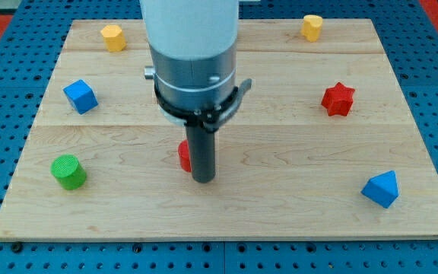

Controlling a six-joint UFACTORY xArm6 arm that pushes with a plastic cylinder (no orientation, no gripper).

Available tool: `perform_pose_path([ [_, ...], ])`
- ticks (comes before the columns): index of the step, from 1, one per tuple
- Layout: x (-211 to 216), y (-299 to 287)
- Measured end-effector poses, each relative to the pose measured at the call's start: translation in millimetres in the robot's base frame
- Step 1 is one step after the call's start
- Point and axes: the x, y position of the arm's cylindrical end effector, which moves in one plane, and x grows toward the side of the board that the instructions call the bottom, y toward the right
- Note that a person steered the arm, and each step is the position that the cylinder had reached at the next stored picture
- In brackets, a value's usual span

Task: Slide the red circle towards the top left

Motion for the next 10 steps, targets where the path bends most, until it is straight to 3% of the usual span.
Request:
perform_pose_path([
  [2, -39.8, -4.0],
  [4, -19.4, -21.3],
  [6, -120.1, -60.8],
  [8, -127.2, -14.3],
  [10, -195.5, -58.6],
])
